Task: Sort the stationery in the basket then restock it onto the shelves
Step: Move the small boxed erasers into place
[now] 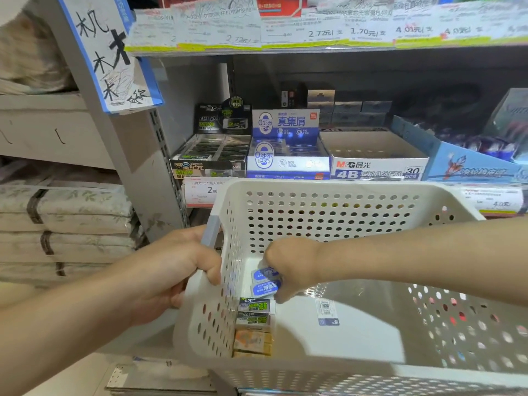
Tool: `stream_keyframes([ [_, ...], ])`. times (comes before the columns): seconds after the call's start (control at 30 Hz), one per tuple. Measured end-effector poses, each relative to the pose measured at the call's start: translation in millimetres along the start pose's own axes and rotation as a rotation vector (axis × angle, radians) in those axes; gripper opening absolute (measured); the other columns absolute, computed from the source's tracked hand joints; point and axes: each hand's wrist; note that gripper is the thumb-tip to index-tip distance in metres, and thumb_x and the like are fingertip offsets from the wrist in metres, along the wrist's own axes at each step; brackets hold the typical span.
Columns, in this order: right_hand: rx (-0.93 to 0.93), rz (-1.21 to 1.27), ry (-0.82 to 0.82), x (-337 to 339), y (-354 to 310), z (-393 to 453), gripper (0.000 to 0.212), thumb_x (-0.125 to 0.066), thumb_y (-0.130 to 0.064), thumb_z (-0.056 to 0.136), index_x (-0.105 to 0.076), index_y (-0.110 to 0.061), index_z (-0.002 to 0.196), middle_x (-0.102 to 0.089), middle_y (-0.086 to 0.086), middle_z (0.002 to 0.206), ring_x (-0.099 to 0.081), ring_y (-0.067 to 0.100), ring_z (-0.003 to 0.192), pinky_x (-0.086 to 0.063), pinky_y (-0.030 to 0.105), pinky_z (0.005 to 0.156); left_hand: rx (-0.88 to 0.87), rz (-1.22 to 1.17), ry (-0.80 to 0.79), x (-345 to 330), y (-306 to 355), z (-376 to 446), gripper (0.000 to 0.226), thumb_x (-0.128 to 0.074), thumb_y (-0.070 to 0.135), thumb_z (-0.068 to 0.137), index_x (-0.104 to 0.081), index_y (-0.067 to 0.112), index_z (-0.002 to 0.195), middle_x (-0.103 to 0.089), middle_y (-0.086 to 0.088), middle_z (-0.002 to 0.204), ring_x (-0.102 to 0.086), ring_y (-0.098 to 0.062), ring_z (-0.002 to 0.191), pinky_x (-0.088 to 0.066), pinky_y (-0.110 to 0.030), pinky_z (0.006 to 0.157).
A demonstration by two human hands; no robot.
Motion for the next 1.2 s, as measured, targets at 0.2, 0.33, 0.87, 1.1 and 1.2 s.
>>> stream_keyframes([
  [0.2, -0.026, 0.056, 0.146, 73, 8, -49, 0.032, -0.074, -0.04, 0.069, -0.063, -0.01, 0.072, -0.063, 0.006, 0.069, -0.05, 0.021, 0.06, -0.04, 0.027, 0.054, 0.005, -0.032, -0.014, 7, -2, 5, 0.057, -0.053, 0.0, 0.044, -0.074, 0.027, 0.089, -0.075, -0.015, 0.089, -0.067, -0.045, 0.089, -0.036, -0.056, 0.091],
  [0.33, -0.109, 0.157, 0.348, 127, 30, -85, 0.024, -0.07, -0.029, 0.073, -0.069, -0.007, 0.081, -0.067, 0.007, 0.073, -0.052, 0.014, 0.059, -0.045, 0.028, 0.061, 0.009, -0.049, -0.023, 10, -3, 5, 0.061, -0.057, 0.002, 0.037, -0.074, 0.026, 0.09, -0.074, -0.017, 0.092, -0.067, -0.039, 0.084, -0.039, -0.055, 0.089],
  [0.87, -0.455, 0.172, 0.243, 155, 118, -28, 0.045, -0.07, -0.037, 0.073, -0.068, -0.005, 0.106, -0.069, 0.014, 0.105, -0.064, 0.03, 0.091, -0.052, 0.038, 0.081, 0.024, -0.052, -0.028, 13, -2, 2, 0.064, -0.053, -0.001, 0.044, -0.071, 0.024, 0.101, -0.074, -0.016, 0.095, -0.07, -0.04, 0.088, -0.04, -0.067, 0.097],
  [1.1, -0.423, 0.266, 0.335, 145, 127, -30, 0.038, -0.074, -0.036, 0.078, -0.068, -0.02, 0.112, -0.065, -0.002, 0.113, -0.059, 0.02, 0.094, -0.049, 0.036, 0.093, 0.014, -0.048, -0.019, 14, -2, -1, 0.059, -0.052, -0.001, 0.046, -0.074, 0.032, 0.09, -0.075, -0.014, 0.096, -0.07, -0.04, 0.089, -0.043, -0.066, 0.095],
  [1.2, -0.391, 0.294, 0.337, 141, 128, -32, 0.029, -0.066, -0.033, 0.085, -0.07, -0.02, 0.111, -0.065, -0.003, 0.117, -0.057, 0.017, 0.095, -0.045, 0.029, 0.092, 0.004, -0.045, -0.022, 15, -1, -1, 0.056, -0.053, -0.001, 0.045, -0.074, 0.03, 0.087, -0.074, -0.015, 0.095, -0.07, -0.04, 0.086, -0.044, -0.065, 0.093],
])
Point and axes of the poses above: each hand's wrist, its own z-axis towards the middle knuckle, its own x-axis out of the back of the hand, y = z × x
